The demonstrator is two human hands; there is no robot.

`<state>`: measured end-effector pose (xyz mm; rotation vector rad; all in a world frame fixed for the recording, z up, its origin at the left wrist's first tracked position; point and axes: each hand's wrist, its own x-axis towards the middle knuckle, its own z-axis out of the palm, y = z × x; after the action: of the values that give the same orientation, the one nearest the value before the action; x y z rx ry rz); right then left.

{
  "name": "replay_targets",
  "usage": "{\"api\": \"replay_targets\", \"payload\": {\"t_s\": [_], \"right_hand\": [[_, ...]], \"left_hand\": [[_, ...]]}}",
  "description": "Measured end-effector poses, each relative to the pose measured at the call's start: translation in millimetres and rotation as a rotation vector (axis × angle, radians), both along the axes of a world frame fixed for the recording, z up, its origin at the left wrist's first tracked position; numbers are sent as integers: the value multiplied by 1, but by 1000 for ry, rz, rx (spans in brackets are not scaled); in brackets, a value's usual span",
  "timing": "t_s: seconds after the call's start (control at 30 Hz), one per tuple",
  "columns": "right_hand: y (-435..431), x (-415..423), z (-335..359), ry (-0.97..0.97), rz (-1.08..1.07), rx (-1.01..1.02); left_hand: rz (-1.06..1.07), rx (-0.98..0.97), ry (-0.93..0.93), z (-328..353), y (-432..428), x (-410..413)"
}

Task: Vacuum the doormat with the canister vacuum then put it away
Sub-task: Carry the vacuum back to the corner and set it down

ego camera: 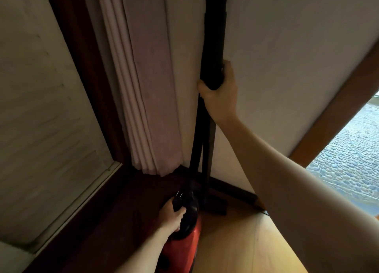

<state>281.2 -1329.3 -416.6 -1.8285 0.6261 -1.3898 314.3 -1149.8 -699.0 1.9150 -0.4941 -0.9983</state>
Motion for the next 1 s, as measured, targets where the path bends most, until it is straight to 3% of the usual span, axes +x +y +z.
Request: {"api": "replay_targets", "payload": {"t_s": [0.3,0.5,0.8,1.0], "right_hand": [[7,6,-31,99,13,33],[17,19,-40,119,65,100],[12,36,-33,-67,41,189],[2,49,-37,-13,65,244]], "left_hand": [[-181,152,-137,11,-10,11],[-167,198,-161,13,0,10],[-146,73,-69,-2,11,20],[-131,32,-10,-3,0,41]]}}
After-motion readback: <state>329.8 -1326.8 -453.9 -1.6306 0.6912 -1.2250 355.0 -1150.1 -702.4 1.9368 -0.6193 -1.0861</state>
